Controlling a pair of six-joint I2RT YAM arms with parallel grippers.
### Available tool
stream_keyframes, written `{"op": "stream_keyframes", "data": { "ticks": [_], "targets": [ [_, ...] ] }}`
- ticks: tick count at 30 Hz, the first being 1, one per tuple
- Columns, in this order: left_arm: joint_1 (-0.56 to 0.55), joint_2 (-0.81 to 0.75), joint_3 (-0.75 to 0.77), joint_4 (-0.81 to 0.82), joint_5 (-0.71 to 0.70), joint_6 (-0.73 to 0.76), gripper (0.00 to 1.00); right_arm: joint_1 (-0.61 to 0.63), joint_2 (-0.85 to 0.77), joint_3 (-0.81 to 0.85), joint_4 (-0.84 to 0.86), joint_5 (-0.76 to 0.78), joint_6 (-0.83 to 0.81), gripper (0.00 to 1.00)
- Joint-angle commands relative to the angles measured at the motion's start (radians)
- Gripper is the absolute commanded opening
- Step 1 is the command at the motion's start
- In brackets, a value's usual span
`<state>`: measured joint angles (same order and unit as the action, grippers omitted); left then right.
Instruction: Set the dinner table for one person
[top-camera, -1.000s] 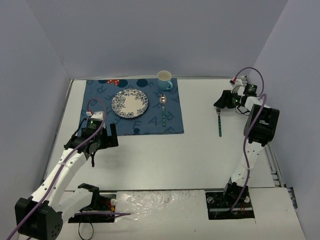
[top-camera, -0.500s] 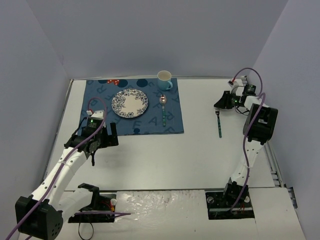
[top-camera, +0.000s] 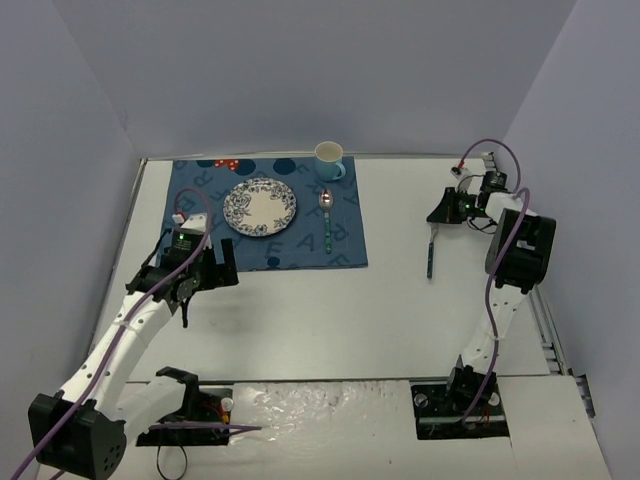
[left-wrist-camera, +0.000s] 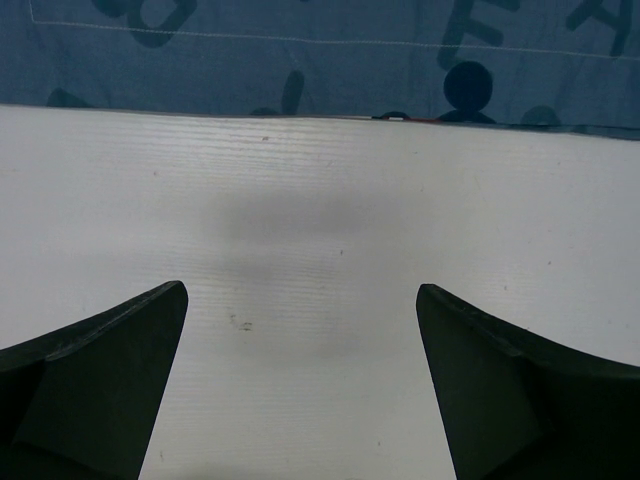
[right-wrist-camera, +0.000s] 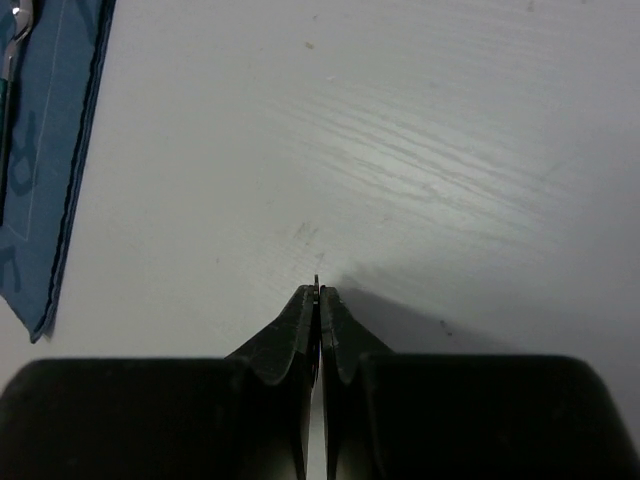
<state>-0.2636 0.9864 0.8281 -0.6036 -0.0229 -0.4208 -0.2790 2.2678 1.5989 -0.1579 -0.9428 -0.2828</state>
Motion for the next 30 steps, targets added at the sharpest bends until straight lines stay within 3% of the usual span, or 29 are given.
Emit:
{"op": "stream_keyframes", "data": {
  "ticks": [1,5,11,19,25,30],
  "targets": [
    [-0.027,0.020,0.109,0.032,0.037,-0.016,0.97,0.105,-0.219,-0.035,0.044,0.064,0.119,0.00],
    [-0.073,0.063,0.193,0.047,0.068,-0.061,0.97,0.221,-0.360,-0.122,0.240,0.137,0.289,0.00],
    [-0.178,0.147,0.310,0.089,0.104,-0.121,0.97,0.426,-0.490,-0.326,0.722,0.216,0.632,0.00],
    [-0.305,0.248,0.428,0.167,0.121,-0.145,0.97,0.637,-0.458,-0.386,1.151,0.250,0.872,0.00],
    [-0.364,0.319,0.461,0.212,0.118,-0.146,0.96,0.723,-0.431,-0.375,1.259,0.285,0.922,0.00],
    [-0.370,0.352,0.462,0.233,0.129,-0.147,0.88,0.746,-0.406,-0.363,1.342,0.261,0.973,0.00]
  ]
}}
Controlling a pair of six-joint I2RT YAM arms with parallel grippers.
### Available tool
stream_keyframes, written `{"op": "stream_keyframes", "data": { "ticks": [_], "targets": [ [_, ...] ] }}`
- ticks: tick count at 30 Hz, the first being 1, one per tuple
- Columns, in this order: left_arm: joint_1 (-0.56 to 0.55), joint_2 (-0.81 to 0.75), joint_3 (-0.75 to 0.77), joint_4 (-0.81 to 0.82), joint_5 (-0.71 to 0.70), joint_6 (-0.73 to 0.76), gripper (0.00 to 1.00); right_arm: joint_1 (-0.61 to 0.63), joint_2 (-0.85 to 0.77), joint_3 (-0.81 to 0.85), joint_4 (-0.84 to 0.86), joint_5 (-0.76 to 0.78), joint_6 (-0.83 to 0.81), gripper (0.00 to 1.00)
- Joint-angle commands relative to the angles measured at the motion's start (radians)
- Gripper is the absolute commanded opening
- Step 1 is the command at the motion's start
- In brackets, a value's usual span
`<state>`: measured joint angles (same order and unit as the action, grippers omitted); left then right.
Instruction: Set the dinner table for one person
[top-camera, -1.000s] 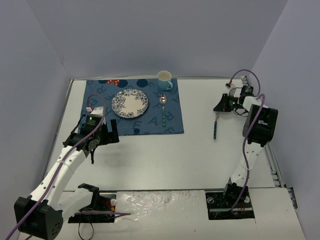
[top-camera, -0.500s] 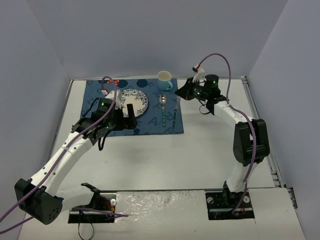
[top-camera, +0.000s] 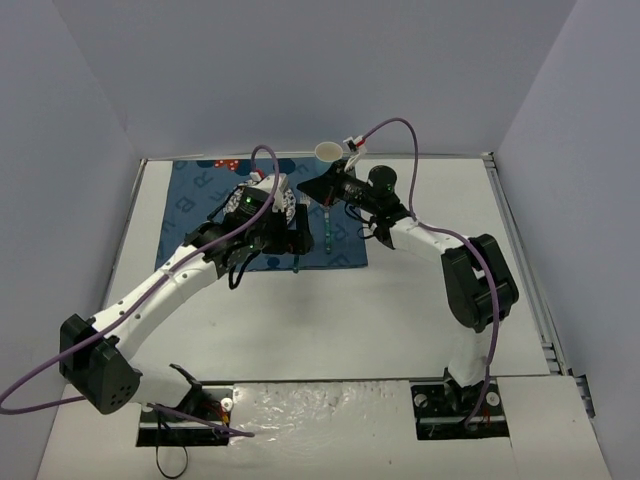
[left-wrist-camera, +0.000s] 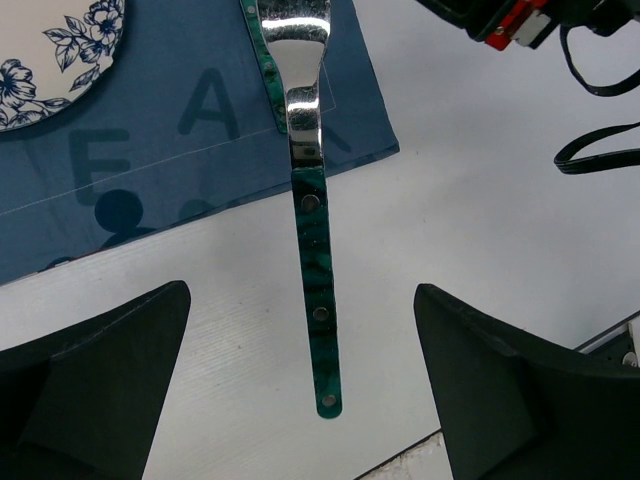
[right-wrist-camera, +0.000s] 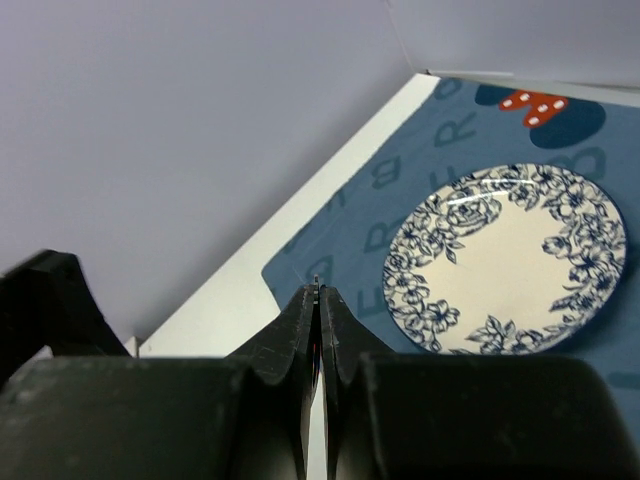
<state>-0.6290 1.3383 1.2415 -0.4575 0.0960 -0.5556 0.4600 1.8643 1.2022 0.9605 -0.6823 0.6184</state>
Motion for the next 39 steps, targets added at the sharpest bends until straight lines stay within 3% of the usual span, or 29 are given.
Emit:
{"op": "stream_keyframes", "data": {
  "ticks": [1,21,25,28,30,32,33,35,38,39],
  "targets": [
    [-0.005,0.003,0.048,0.091,0.009,-0.011,0.85,0.009,-0.001,0.033,0.232,-0.005,0.077,0.00],
    [-0.003,0.068,0.084,0.106,-0.019,0.023,0.43,0.031,0.015,0.033,0.268,-0.039,0.104,0.00],
    [-0.003,0.072,0.082,0.110,-0.047,0.032,0.27,0.037,0.016,0.032,0.264,-0.043,0.098,0.00],
    [-0.004,0.071,0.085,0.108,-0.065,0.048,0.06,0.040,0.013,0.033,0.241,-0.042,0.082,0.00],
    [-0.003,0.070,0.085,0.106,-0.074,0.059,0.00,0.042,0.014,0.036,0.220,-0.041,0.070,0.01],
    [-0.001,0.067,0.082,0.103,-0.087,0.074,0.00,0.043,0.012,0.036,0.180,-0.032,0.050,0.06],
    [0.000,0.067,0.081,0.100,-0.086,0.079,0.00,0.043,0.010,0.039,0.147,-0.028,0.039,0.15],
    [0.003,0.060,0.071,0.091,-0.117,0.097,0.00,0.041,0.002,0.042,0.098,-0.001,0.004,0.48],
    [0.019,0.052,0.042,0.089,-0.154,0.118,0.00,0.032,-0.017,0.065,-0.050,0.052,-0.071,0.75],
    [0.026,0.050,0.029,0.088,-0.160,0.126,0.00,0.029,-0.023,0.077,-0.093,0.075,-0.086,0.79]
  ]
}}
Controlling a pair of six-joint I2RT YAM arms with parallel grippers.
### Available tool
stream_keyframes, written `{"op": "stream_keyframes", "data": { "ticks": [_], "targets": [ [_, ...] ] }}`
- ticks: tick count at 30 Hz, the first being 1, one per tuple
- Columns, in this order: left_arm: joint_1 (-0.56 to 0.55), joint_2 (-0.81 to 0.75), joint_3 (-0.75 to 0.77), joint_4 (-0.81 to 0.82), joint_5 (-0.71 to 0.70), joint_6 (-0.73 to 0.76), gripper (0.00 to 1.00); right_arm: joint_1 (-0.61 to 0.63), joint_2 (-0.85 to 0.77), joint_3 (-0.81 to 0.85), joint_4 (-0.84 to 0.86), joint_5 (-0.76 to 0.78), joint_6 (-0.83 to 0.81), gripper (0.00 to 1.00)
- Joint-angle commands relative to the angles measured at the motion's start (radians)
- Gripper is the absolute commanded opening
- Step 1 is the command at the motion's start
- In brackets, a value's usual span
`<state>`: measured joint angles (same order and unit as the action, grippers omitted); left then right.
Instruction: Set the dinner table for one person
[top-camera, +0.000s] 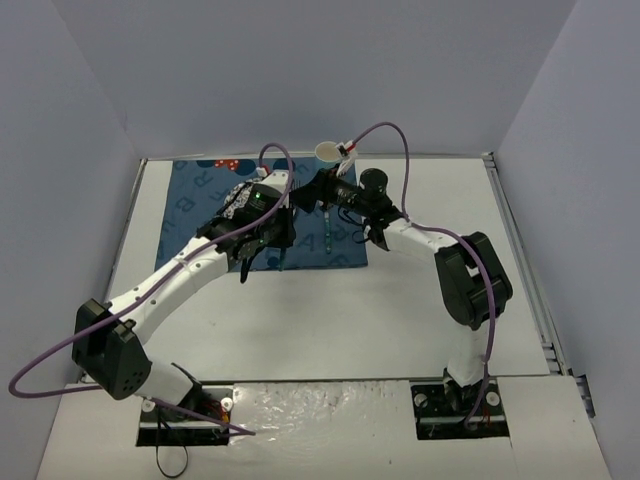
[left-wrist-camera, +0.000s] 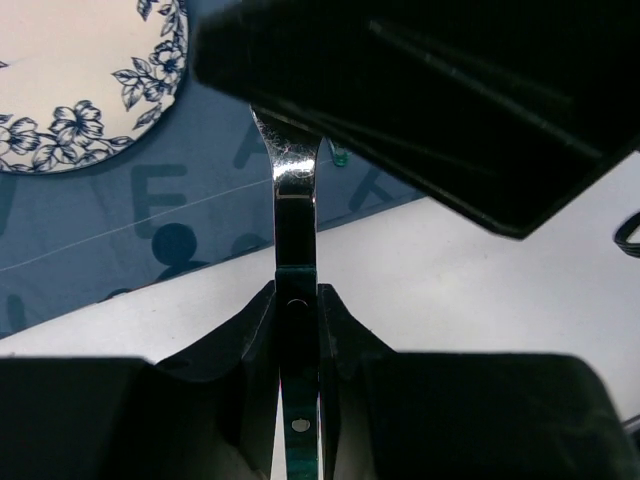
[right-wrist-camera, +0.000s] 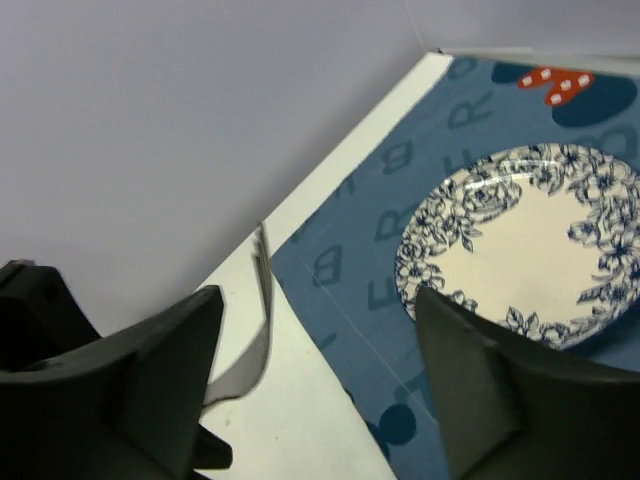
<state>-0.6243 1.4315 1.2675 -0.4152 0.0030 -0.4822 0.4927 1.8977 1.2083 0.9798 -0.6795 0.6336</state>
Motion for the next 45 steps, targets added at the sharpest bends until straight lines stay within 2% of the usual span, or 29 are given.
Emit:
{"op": "stream_keyframes", "data": {
  "ticks": [1,2,5,10,14,21,28,34,45],
  "targets": [
    [0.029,-0.044,-0.005,0.045,-0.074,0.056,0.00,-0.008,-0.062,0.086,-0.174,0.086,-0.115,0.81],
    [0.041,-0.045,-0.026,0.046,-0.088,0.064,0.00,-0.024,-0.074,0.103,-0.250,0.122,-0.147,0.88],
    [0.109,-0.048,-0.069,0.048,-0.104,0.094,0.00,-0.098,-0.115,0.134,-0.432,0.198,-0.222,0.99],
    [0.262,-0.032,-0.114,0.081,-0.115,0.156,0.00,-0.240,-0.213,0.155,-0.705,0.336,-0.338,1.00],
    [0.400,0.049,-0.100,0.130,-0.101,0.195,0.00,-0.318,-0.300,0.117,-0.809,0.357,-0.393,1.00],
    [0.552,0.270,0.047,0.171,-0.054,0.315,0.00,-0.353,-0.446,-0.005,-0.831,0.363,-0.402,1.00],
    [0.620,0.433,0.152,0.197,-0.007,0.406,0.00,-0.362,-0.506,-0.040,-0.837,0.362,-0.433,1.00],
    [0.686,0.512,0.197,0.228,0.082,0.444,0.00,-0.373,-0.525,-0.058,-0.836,0.347,-0.451,1.00],
    [0.725,0.569,0.240,0.220,0.123,0.514,0.00,-0.393,-0.514,-0.067,-0.838,0.309,-0.447,1.00]
  ]
}}
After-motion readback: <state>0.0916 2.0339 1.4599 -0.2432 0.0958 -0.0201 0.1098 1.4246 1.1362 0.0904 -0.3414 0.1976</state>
